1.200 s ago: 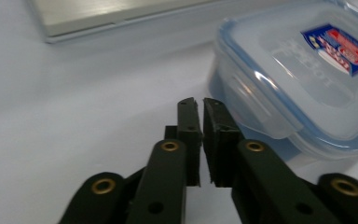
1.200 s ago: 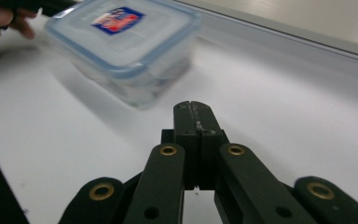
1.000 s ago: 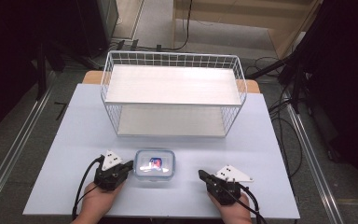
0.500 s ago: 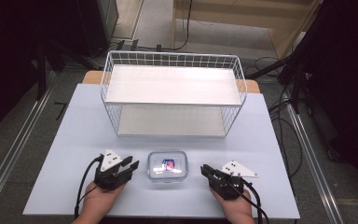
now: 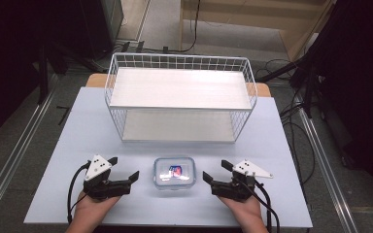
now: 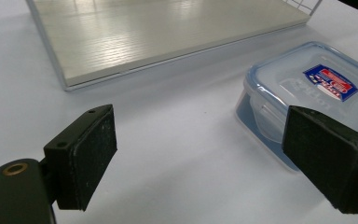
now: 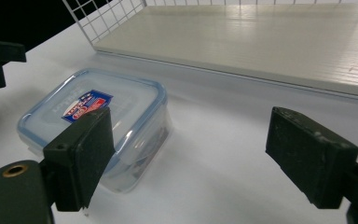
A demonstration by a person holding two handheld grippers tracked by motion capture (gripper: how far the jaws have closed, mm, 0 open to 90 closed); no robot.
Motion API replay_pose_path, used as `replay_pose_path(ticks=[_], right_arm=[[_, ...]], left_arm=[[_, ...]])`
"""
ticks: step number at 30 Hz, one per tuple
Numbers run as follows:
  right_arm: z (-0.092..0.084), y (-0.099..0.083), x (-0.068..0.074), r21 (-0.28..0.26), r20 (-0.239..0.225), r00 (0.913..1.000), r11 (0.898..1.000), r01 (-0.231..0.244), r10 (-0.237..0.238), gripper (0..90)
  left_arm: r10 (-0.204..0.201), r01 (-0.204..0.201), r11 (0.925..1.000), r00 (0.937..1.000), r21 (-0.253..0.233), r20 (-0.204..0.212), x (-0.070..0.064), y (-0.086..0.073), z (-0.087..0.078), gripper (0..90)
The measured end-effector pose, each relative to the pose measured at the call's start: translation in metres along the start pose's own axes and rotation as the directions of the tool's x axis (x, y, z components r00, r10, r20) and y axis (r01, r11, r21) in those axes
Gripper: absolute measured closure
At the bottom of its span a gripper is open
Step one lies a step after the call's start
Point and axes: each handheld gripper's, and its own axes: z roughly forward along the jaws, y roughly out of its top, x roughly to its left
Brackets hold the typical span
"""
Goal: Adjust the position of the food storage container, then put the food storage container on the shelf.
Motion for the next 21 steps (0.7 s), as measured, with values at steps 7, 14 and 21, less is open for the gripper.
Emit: replay_pose_path(ticks=[7, 14, 21], right_arm=[[0.003, 0.003, 0.004, 0.002, -0.027, 0.9996, 1.000, 0.006, -0.006, 15.7], [0.007, 0.006, 0.006, 0.001, -0.035, 0.9993, 1.000, 0.013, -0.013, 17.5], [0.018, 0.011, 0.010, 0.030, -0.077, 0.9970, 1.000, -0.003, 0.005, 21.0]], left_arm=[[-0.008, 0.007, 0.9999, 0.9986, 0.012, 0.052, -0.008, 0.004, 0.010, 11.9], [-0.004, 0.002, 0.9997, 0.9964, 0.024, 0.085, -0.016, 0.006, 0.017, 13.4], [-0.052, 0.044, 0.9975, 0.9870, 0.056, 0.152, -0.024, 0.007, 0.029, 13.7]])
